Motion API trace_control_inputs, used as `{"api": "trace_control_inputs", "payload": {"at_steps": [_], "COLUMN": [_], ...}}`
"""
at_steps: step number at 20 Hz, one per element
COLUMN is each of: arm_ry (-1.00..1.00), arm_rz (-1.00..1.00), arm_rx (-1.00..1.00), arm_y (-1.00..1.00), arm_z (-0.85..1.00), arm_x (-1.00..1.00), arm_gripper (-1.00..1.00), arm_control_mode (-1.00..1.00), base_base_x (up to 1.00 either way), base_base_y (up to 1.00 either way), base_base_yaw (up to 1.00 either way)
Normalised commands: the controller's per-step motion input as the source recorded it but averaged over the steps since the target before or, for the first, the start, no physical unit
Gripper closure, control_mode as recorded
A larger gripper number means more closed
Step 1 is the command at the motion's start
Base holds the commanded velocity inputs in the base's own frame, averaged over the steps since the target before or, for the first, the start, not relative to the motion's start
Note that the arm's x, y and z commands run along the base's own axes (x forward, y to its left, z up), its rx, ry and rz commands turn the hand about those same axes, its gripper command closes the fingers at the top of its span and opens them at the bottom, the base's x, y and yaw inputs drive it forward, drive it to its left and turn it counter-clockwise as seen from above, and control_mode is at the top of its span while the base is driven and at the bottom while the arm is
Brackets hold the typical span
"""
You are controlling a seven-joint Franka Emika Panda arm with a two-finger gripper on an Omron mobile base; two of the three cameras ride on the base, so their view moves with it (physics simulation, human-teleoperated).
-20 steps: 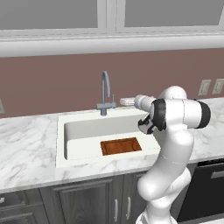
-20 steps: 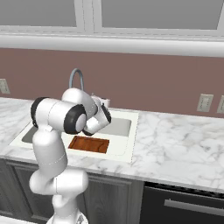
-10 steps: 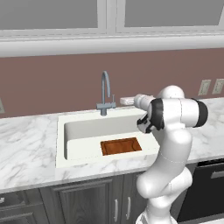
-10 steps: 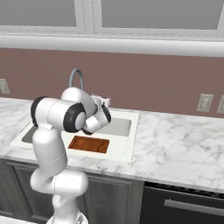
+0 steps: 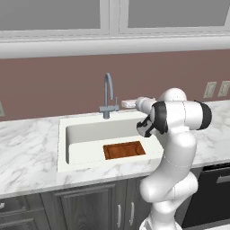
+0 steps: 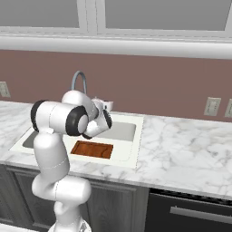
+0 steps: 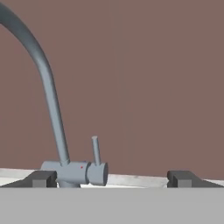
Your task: Turn on the sink faucet with hot water and rinse the cutting board for ten seconds, then turn off the faucet. Push the cutting board to reach the water if necessary.
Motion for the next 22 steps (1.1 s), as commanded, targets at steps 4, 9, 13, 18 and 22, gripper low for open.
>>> {"api": "trace_control_inputs", "payload": {"at_steps": [4,9,13,18,22], "arm_ry": [-0.05,-0.03,-0.05,-0.09,-0.13], "arm_rz": [0.0,0.0,0.0,0.0,0.0], "arm_rx": [0.0,0.0,0.0,0.0,0.0], "arm_y": [0.11,0.09,0.09,0.11,0.13], "arm_z": [-0.27,-0.35,-0.25,-0.16,-0.03], "arm_x": [0.0,0.0,0.0,0.0,0.0], "arm_gripper": [-1.0,-1.0,-1.0,-1.0,-1.0], "arm_control_mode": [-1.0,-1.0,-1.0,-1.0,-1.0], "base_base_x": [0.0,0.0,0.0,0.0,0.0], "base_base_y": [0.0,0.0,0.0,0.0,0.0], "base_base_yaw": [0.0,0.0,0.0,0.0,0.0]}}
